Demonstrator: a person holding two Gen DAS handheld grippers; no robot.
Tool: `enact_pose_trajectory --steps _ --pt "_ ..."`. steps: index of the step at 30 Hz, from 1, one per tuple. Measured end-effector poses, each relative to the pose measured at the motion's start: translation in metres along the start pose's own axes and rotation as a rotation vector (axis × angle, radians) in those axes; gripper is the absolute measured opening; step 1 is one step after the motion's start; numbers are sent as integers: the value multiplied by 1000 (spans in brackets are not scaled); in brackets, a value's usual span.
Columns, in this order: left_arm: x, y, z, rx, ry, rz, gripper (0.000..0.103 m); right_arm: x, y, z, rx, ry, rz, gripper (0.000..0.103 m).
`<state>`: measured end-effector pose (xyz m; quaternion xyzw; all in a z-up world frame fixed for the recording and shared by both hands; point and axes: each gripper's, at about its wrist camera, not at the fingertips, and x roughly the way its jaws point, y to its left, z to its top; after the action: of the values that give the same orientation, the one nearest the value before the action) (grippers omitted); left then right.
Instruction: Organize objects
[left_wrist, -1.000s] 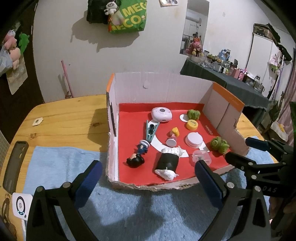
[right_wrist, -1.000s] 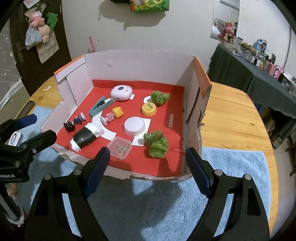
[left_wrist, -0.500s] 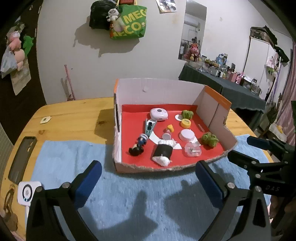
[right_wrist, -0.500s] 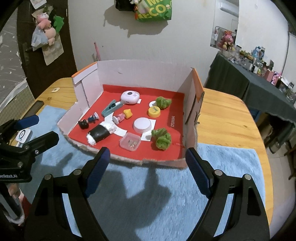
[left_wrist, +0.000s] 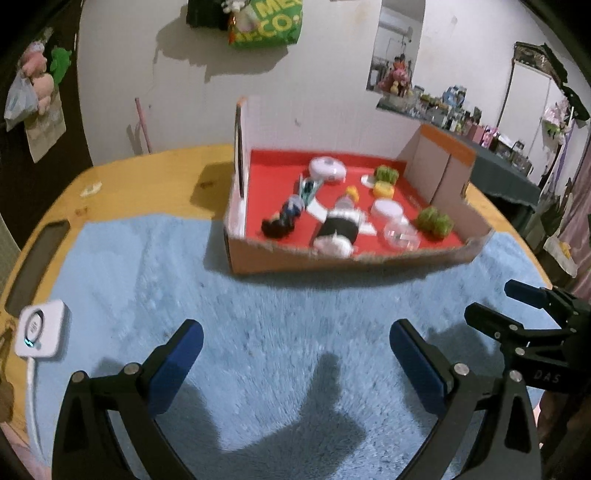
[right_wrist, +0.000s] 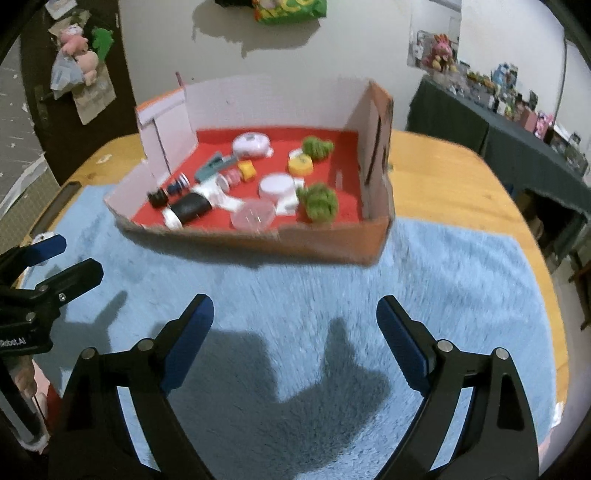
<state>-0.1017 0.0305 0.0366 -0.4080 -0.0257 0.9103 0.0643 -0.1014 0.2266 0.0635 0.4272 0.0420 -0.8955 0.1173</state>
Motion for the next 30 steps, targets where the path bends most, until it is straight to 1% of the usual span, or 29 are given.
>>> enact_pose_trajectory --steps 6,7,9,11,14,20,30 --pt "24 2 -13 -22 56 28 103 23 -6 -14 26 46 -1 91" --pt "26 2 -14 -19 60 35 103 25 -6 -16 23 42 -8 91" --pt "27 -2 -15 5 49 59 103 27 -2 -17 5 37 -29 93" --pt "29 -5 -16 15 54 80 103 28 0 -17 -4 33 -34 98" --pt "30 -7 -17 18 52 91 103 29 1 -18 3 22 -45 100" --pt "31 -5 -16 18 51 103 103 29 0 -18 16 23 -56 103" --pt "32 -6 -15 16 50 108 103 29 0 -19 24 21 -62 103"
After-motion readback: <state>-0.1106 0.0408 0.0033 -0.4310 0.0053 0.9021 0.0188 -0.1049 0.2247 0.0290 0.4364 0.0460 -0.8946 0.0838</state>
